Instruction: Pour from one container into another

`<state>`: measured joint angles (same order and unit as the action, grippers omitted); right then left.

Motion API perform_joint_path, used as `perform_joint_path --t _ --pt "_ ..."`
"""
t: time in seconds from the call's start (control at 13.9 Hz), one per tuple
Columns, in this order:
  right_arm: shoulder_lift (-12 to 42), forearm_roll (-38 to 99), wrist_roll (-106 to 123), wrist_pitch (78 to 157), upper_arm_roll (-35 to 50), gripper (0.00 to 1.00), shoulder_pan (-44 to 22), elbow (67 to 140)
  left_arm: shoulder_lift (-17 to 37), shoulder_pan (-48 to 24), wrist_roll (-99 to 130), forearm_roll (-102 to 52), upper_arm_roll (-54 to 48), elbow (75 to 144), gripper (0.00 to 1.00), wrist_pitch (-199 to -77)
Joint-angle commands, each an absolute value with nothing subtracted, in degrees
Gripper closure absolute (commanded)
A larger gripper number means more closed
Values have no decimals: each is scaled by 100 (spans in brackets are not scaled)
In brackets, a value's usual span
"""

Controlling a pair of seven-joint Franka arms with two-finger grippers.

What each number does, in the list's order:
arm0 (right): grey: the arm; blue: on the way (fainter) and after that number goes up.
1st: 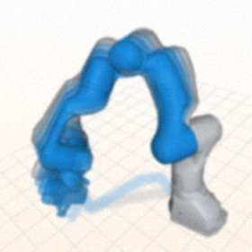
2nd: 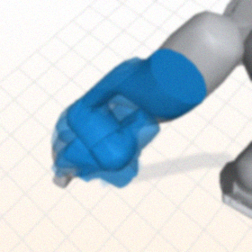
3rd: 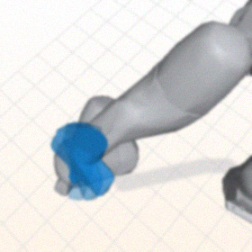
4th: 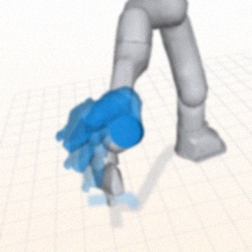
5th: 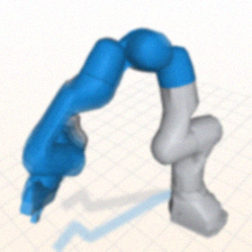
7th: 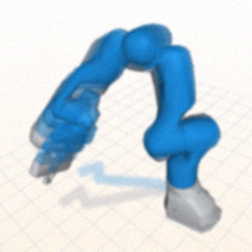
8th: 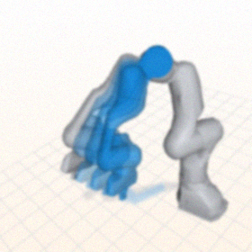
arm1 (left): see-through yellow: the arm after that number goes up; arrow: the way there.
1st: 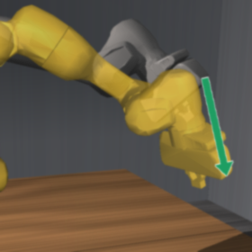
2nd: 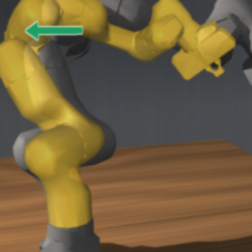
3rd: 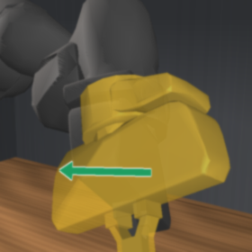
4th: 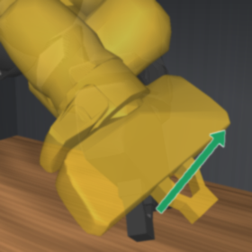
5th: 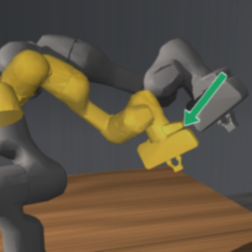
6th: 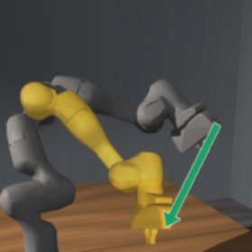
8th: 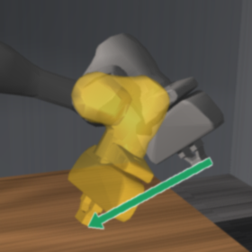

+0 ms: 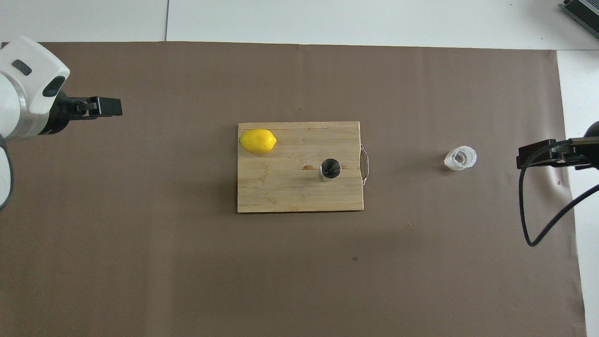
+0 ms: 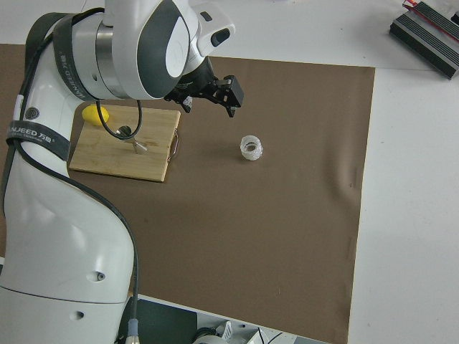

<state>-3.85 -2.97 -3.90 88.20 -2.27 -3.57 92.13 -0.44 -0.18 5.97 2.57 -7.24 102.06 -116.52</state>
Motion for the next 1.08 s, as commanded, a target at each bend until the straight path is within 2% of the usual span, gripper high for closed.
perform_joint_path --t 0.0,0.22,0.29,0.57,0.65,0.79,0.86,1.0 --pt "-624 -176 -308 8921 -264 0 -352 9352 -79 -26 255 510 -800 9767 0 -10386" --pt "-843 -176 -281 8115 -255 0 -369 9352 35 -53 229 431 -826 9142 0 -9065" --pt "-852 -176 -290 8130 -272 0 -352 9343 9 8 229 204 -809 9054 0 -8896" --pt "-870 -19 -255 8707 -343 0 -325 9465 -70 334 342 -184 -738 8948 0 -8553" --pt "-905 0 -255 8945 -343 0 -325 9631 -62 334 465 -202 -730 8738 0 -8369" --pt "-1159 0 -107 9489 -343 0 -334 10411 -26 334 632 -272 -756 8482 0 -8287" --pt "-1212 9 25 9849 -334 0 -334 10711 -79 334 615 -238 -756 8655 0 -8514" --pt "-1169 9 673 10089 -343 0 -308 10968 -193 351 606 -237 -747 8868 0 -8683"
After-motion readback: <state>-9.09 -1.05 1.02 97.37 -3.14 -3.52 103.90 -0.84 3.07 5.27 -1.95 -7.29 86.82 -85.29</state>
